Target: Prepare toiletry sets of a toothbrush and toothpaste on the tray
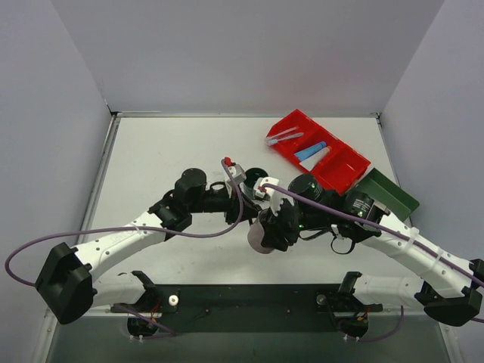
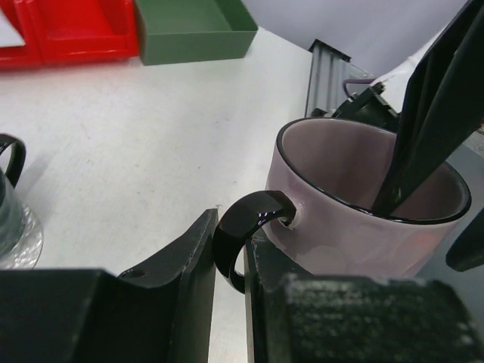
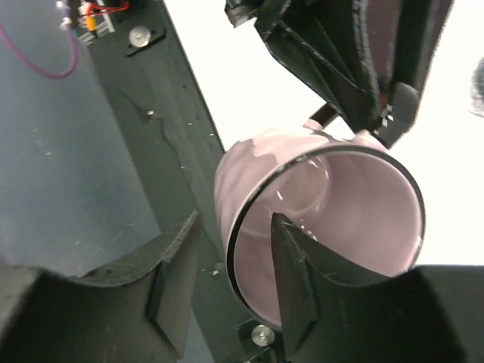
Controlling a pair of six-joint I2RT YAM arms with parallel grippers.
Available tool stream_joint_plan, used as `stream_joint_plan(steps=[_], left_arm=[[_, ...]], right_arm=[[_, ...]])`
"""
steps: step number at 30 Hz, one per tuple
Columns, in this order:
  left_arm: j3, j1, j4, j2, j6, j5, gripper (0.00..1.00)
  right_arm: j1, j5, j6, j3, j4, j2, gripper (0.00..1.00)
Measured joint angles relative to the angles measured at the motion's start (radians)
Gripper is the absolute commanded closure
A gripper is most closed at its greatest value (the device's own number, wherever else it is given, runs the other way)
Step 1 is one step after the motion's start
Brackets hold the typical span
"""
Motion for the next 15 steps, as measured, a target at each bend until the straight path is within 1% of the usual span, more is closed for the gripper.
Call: stream_joint_plan(steps=[1, 6, 7, 11, 13, 15], left_arm=[[-0.013, 0.000, -0.006, -0.008, 0.004, -0.024, 1.00], [-0.026, 0.000, -0.014, -0.019, 0.021, -0.079, 1.00], [-0.029, 0.001, -0.014, -0.023, 0.023, -0.085, 1.00], [-0.042, 0.000, -0.014, -0.050, 0.041, -0.115, 1.00], [-0.057, 0.000, -0.014, -0.075, 0.056, -0.137, 1.00], [-0.074, 0.000, -0.012, -0.107, 0.070, -0.174, 1.00]], right_arm=[[-0.001, 0.021, 0.002, -0.010, 0.007, -0.010, 0.53], [-0.007, 0.088, 0.008, -0.025, 0.027, -0.032, 0.49], [-0.008, 0.098, 0.008, -0.025, 0.032, -0.032, 0.45], [-0.019, 0.142, 0.021, -0.025, 0.045, -0.043, 0.41], [-0.047, 0.171, 0.049, -0.028, 0.060, -0.067, 0.40], [-0.102, 0.187, 0.095, -0.041, 0.075, -0.108, 0.39]])
